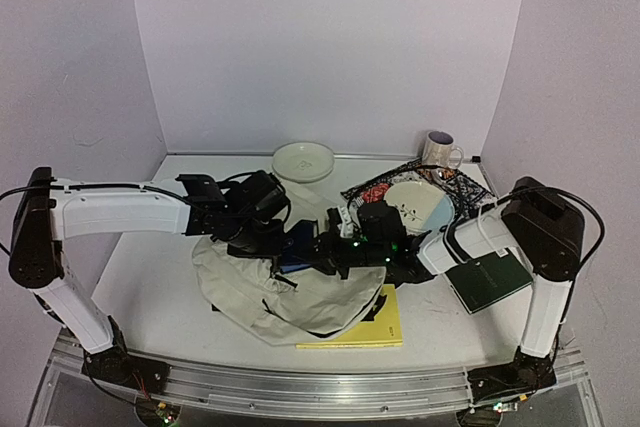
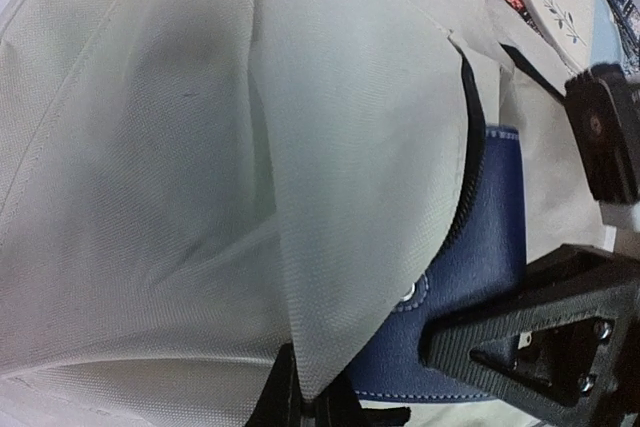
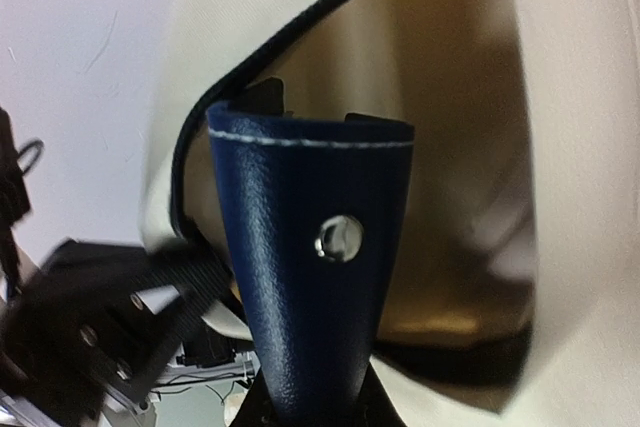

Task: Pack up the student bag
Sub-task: Place the book in the student bag.

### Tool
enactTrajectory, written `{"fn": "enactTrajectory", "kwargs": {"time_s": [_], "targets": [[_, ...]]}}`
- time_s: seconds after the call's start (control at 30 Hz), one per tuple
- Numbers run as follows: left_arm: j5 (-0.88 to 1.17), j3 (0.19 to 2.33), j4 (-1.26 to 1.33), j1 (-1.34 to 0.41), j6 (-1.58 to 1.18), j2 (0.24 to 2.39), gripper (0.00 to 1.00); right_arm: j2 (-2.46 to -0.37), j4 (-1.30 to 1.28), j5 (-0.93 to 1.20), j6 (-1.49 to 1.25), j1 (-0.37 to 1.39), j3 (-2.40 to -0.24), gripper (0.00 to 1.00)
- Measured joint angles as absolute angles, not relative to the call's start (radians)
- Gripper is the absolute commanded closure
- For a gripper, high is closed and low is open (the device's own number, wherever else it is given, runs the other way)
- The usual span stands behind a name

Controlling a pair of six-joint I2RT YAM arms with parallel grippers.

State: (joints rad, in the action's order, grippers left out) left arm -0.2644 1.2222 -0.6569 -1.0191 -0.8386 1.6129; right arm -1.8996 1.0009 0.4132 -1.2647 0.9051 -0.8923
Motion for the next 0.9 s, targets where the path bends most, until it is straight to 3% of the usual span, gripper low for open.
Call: {"fn": "enactTrajectory", "kwargs": {"time_s": [0.4, 0.63, 0.9], "targets": [[-0.169, 1.155, -0.530, -1.020, -0.847, 1.551, 1.00, -2.077, 1.012, 0.415, -1.261, 0.901, -1.102, 0.98], [-0.159, 1.134, -0.494, -1.021, -0.839, 1.549, 1.00, -2.118, 0.922, 0.408, -1.185, 0.907, -1.183, 0.82], [-0.174, 1.090, -0.449, -1.021, -0.828, 1.527, 1.00, -2.121, 0.826, 0.418, -1.065, 0.916, -1.207, 0.55]]}}
